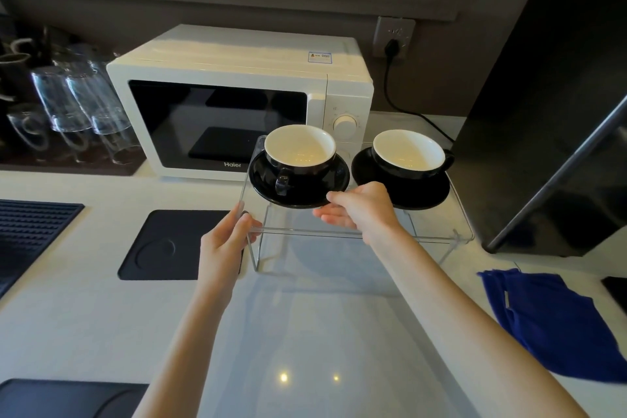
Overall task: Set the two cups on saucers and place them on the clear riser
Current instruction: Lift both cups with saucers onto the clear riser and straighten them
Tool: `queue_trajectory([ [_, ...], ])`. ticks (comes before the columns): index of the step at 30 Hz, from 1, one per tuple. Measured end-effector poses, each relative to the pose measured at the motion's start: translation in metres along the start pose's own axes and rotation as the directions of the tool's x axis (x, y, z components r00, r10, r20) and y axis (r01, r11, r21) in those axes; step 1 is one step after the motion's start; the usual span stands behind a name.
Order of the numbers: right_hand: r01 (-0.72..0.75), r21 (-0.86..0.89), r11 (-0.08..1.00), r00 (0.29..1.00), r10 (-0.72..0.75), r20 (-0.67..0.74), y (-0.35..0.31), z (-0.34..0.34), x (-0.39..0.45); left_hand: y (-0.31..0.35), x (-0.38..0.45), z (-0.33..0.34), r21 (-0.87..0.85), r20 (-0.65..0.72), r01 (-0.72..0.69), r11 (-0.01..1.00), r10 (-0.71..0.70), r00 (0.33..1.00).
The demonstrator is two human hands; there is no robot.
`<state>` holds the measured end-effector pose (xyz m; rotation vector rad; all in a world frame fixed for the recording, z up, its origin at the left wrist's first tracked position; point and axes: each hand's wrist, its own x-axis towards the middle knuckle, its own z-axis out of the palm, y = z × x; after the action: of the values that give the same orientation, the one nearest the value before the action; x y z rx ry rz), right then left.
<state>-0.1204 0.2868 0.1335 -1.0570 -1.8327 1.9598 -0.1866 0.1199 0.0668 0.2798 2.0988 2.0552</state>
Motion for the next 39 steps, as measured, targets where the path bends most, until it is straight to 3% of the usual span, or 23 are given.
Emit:
queue_trajectory([
  [2, 0.005, -0.100, 0.995, 0.999, -0.002, 0.032, -0.002, -0.005, -0.001, -0.001, 0.000, 0.001, -0.005, 0.000, 0.003, 1.000, -0.003, 1.000],
  [4, 0.105, -0.354, 0.929, 0.994, -0.107, 0.015, -0.002, -0.011, -0.003, -0.003, 0.000, 0.002, -0.012, -0.007, 0.013, 1.000, -0.013, 1.000],
  [6, 0.298, -0.668, 0.682, 0.919, -0.395, 0.008, 0.000, -0.016, -0.004, -0.004, 0.000, 0.002, -0.014, -0.012, 0.012, 1.000, -0.012, 1.000],
  [8, 0.430, -0.797, 0.424, 0.788, -0.607, 0.102, 0.004, -0.016, -0.009, -0.005, 0.001, 0.002, -0.017, -0.003, 0.011, 1.000, -0.011, 1.000],
  [10, 0.506, -0.819, 0.270, 0.692, -0.694, 0.199, 0.012, -0.013, -0.010, -0.005, 0.001, 0.002, -0.025, 0.003, 0.014, 1.000, -0.013, 1.000],
  [12, 0.531, -0.824, 0.200, 0.647, -0.724, 0.241, 0.021, -0.009, -0.005, -0.006, 0.001, 0.002, -0.019, 0.001, 0.005, 1.000, -0.005, 1.000],
  [33, 0.520, -0.784, 0.340, 0.677, -0.723, 0.135, 0.038, 0.009, 0.012, 0.002, -0.003, 0.001, -0.016, 0.001, 0.005, 1.000, -0.005, 1.000],
  [39, 0.606, -0.717, 0.344, 0.671, -0.705, 0.229, 0.034, -0.008, 0.003, 0.000, -0.004, 0.000, 0.011, 0.000, -0.007, 1.000, 0.007, 1.000],
])
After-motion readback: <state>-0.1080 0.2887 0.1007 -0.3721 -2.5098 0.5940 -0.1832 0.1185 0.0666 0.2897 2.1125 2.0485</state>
